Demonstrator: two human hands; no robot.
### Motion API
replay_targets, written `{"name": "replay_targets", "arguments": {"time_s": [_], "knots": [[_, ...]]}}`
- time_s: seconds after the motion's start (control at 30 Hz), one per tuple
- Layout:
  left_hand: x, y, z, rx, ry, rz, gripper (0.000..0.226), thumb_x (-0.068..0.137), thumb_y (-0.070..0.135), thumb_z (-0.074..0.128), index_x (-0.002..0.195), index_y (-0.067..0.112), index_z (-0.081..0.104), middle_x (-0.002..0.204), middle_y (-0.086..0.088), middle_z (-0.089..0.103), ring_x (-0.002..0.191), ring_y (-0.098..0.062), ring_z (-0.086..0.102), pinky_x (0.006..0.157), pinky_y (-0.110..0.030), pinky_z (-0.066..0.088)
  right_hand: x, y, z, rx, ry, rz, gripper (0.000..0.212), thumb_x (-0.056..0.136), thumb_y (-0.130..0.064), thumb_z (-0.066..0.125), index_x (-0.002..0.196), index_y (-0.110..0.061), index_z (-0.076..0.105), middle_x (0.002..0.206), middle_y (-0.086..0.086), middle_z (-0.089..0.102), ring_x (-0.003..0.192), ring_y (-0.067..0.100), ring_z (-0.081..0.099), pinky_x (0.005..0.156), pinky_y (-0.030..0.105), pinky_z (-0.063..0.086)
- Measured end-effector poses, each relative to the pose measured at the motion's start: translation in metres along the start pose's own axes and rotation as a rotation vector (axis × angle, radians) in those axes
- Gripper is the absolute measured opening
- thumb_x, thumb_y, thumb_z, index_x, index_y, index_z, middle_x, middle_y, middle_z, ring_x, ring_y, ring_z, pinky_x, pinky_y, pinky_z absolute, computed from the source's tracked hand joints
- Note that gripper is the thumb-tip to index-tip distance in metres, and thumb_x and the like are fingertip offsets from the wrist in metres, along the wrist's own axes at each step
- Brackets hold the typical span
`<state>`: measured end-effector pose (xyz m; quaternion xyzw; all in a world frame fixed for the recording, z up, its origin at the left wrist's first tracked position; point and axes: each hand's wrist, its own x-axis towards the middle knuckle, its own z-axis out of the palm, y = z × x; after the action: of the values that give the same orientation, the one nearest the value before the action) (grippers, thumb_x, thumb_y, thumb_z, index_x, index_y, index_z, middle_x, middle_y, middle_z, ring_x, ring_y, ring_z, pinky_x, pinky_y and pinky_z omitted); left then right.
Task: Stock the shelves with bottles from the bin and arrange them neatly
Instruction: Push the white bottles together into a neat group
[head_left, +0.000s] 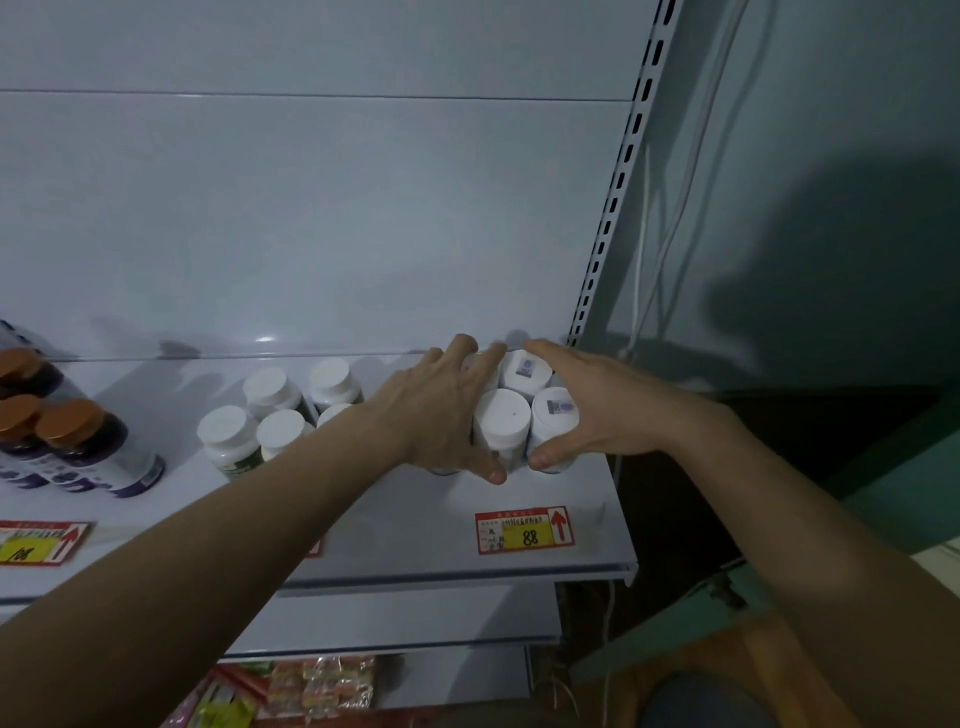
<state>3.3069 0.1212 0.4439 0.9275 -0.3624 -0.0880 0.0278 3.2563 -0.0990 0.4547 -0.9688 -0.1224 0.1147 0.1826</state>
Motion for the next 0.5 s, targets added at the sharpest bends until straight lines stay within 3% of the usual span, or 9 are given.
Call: {"name": "replay_targets", "arguments": {"time_s": [0.13, 0.33, 0.43, 0.5], "knots": [[0.0032, 0.0033, 0.0075, -0.092, 0.049, -0.009, 0.126, 0.055, 0.083, 0.07, 0.152, 0.025, 0.016, 0.14, -0.004, 0.035, 0.121, -0.03, 0.047, 0.098, -0.05, 0.049, 0.0021, 0.002, 0.0041, 0.053, 0.044, -0.022, 0.111, 0.066, -0.058, 0.087, 0.152, -0.038, 0.021, 0.147, -0.011, 0.046, 0.124, 0.013, 0.05, 0.102, 0.04, 0.047], [0.0034, 0.0037, 0.0104, -0.107, 0.08, -0.016, 0.123, 0.053, 0.086, 0.067, 0.149, 0.026, 0.02, 0.136, -0.003, 0.037, 0.118, -0.028, 0.048, 0.098, -0.049, 0.049, 0.0019, 0.003, 0.0068, 0.04, 0.069, -0.012, 0.114, 0.067, -0.059, 0.086, 0.155, -0.035, 0.018, 0.15, -0.011, 0.044, 0.127, 0.015, 0.049, 0.103, 0.042, 0.047], [0.0008, 0.0052, 0.0078, -0.09, 0.08, -0.019, 0.129, 0.054, 0.086, 0.069, 0.154, 0.026, 0.014, 0.143, -0.002, 0.034, 0.124, -0.028, 0.047, 0.099, -0.049, 0.049, 0.0022, 0.0041, 0.0096, 0.062, 0.07, -0.006, 0.116, 0.065, -0.065, 0.084, 0.154, -0.039, 0.016, 0.152, -0.013, 0.042, 0.129, 0.015, 0.049, 0.104, 0.045, 0.047], [-0.0024, 0.006, 0.004, -0.069, 0.074, -0.017, 0.139, 0.052, 0.088, 0.07, 0.157, 0.028, 0.001, 0.158, -0.004, 0.022, 0.138, -0.031, 0.039, 0.108, -0.052, 0.042, 0.0005, 0.0057, 0.011, 0.086, 0.079, -0.011, 0.118, 0.061, -0.072, 0.081, 0.154, -0.044, 0.013, 0.156, -0.013, 0.037, 0.133, 0.016, 0.048, 0.104, 0.049, 0.048]]}}
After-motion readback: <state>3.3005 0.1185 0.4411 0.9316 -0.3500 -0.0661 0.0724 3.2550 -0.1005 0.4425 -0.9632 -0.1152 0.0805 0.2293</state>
